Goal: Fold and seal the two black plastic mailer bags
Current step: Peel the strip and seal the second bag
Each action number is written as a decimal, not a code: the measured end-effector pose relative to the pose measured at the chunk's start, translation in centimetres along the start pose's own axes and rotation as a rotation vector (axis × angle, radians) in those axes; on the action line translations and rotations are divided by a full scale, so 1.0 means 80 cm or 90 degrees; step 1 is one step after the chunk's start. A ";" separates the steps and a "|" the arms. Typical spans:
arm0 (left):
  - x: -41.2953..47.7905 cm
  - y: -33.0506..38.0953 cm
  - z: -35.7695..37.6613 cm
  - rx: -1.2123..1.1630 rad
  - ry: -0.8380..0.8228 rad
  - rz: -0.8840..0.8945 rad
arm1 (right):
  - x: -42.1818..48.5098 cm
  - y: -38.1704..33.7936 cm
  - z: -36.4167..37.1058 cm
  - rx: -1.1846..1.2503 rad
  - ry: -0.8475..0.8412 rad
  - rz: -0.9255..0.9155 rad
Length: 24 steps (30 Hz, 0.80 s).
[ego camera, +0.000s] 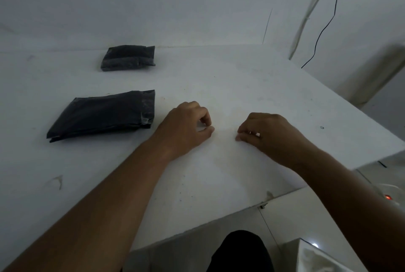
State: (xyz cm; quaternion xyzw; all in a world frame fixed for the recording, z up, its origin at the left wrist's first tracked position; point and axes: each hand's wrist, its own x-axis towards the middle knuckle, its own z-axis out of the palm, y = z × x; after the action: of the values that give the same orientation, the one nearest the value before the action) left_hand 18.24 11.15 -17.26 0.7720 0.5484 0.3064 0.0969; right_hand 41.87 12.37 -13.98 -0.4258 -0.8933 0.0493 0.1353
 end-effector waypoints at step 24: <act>0.001 -0.009 0.001 -0.035 -0.006 0.010 | 0.000 -0.011 -0.009 -0.109 -0.059 -0.057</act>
State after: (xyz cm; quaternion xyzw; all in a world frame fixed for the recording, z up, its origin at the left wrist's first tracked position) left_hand 17.74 11.50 -17.64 0.7748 0.5331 0.3185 0.1184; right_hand 41.43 11.80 -13.09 -0.3928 -0.9176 -0.0133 0.0589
